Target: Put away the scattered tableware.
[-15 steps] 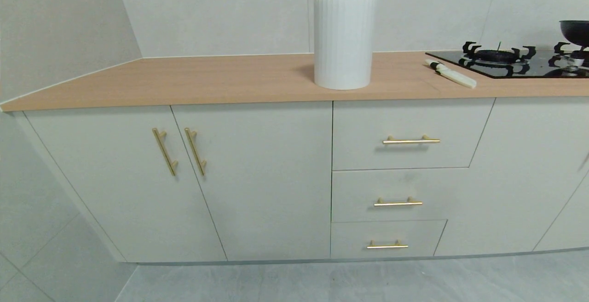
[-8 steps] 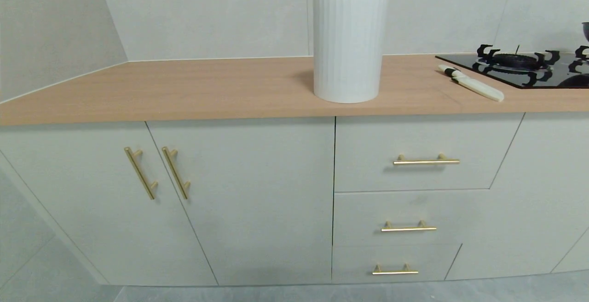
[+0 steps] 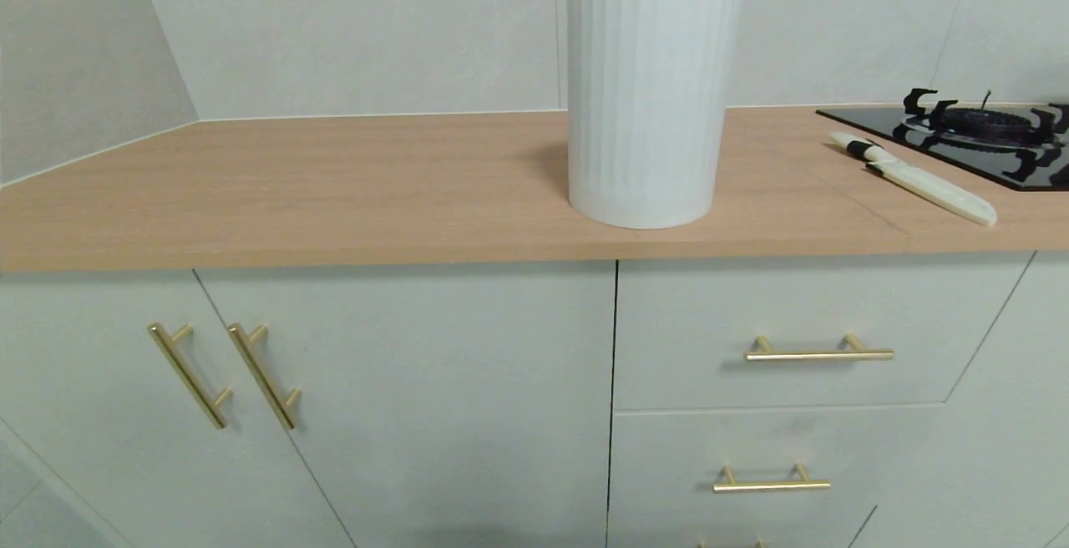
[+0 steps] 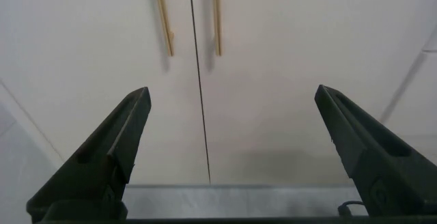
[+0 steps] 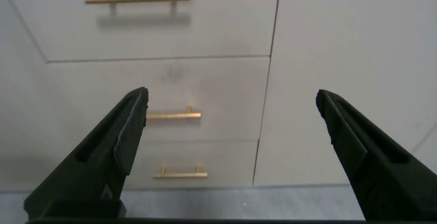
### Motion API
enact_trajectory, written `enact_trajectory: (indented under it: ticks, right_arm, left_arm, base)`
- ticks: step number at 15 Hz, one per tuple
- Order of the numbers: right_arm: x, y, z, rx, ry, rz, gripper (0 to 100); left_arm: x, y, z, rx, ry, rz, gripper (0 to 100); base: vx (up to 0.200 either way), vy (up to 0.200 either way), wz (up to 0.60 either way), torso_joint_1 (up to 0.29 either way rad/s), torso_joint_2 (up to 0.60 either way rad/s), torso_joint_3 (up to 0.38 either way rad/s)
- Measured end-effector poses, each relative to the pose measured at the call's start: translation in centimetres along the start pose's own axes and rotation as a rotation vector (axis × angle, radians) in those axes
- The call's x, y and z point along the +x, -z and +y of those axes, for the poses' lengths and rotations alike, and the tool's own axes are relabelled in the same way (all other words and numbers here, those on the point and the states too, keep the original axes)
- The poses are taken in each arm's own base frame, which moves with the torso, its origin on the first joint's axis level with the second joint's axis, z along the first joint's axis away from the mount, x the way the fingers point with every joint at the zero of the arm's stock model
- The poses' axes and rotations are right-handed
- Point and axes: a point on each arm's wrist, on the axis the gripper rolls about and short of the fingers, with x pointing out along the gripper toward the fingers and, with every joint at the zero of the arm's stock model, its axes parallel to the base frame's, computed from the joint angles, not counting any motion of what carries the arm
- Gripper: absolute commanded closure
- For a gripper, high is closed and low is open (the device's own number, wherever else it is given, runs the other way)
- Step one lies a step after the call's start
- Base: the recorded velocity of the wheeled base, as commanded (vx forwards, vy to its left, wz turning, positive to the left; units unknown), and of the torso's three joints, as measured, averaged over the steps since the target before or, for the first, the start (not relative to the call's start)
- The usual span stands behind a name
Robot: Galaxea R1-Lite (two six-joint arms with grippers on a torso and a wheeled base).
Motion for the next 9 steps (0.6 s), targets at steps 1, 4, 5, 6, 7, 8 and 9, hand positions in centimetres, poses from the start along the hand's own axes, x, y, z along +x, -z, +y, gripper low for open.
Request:
enact_trajectory:
  ticks: [1, 4, 5, 6, 7, 8, 9]
  right_arm:
    - [0.00, 0.00, 0.00, 0.000, 0.000, 0.000, 0]
    - [0.00, 0.00, 0.00, -0.001, 0.000, 0.000, 0]
    - [0.00, 0.00, 0.00, -0.001, -0.001, 0.000, 0]
    - [0.00, 0.00, 0.00, -0.001, -0.001, 0.001, 0]
    - [0.00, 0.00, 0.00, -0.001, -0.001, 0.001, 0]
    - [0.00, 0.00, 0.00, -0.001, -0.001, 0.000, 0]
    - [0.00, 0.00, 0.00, -0.001, -0.001, 0.001, 0]
  left_arm:
    - [0.00, 0.02, 0.00, 0.000, 0.000, 0.002, 0]
    - [0.00, 0.01, 0.00, -0.004, 0.000, 0.001, 0]
    - [0.00, 0.01, 0.00, -0.003, 0.000, 0.001, 0]
    - [0.00, 0.00, 0.00, -0.003, 0.000, 0.000, 0]
    - [0.00, -0.01, 0.00, -0.002, 0.000, 0.000, 0]
    - [0.00, -0.01, 0.00, -0.001, 0.000, 0.000, 0]
    - [0.00, -0.01, 0.00, -0.001, 0.000, 0.000, 0]
  base:
    - [0.000, 0.000, 0.00, 0.000, 0.00, 0.000]
    - [0.000, 0.000, 0.00, 0.000, 0.00, 0.000]
    - [0.000, 0.000, 0.00, 0.000, 0.00, 0.000]
    - [0.000, 0.000, 0.00, 0.000, 0.00, 0.000]
    - [0.000, 0.000, 0.00, 0.000, 0.00, 0.000]
    - [0.000, 0.000, 0.00, 0.000, 0.00, 0.000]
    - [0.000, 0.000, 0.00, 0.000, 0.00, 0.000]
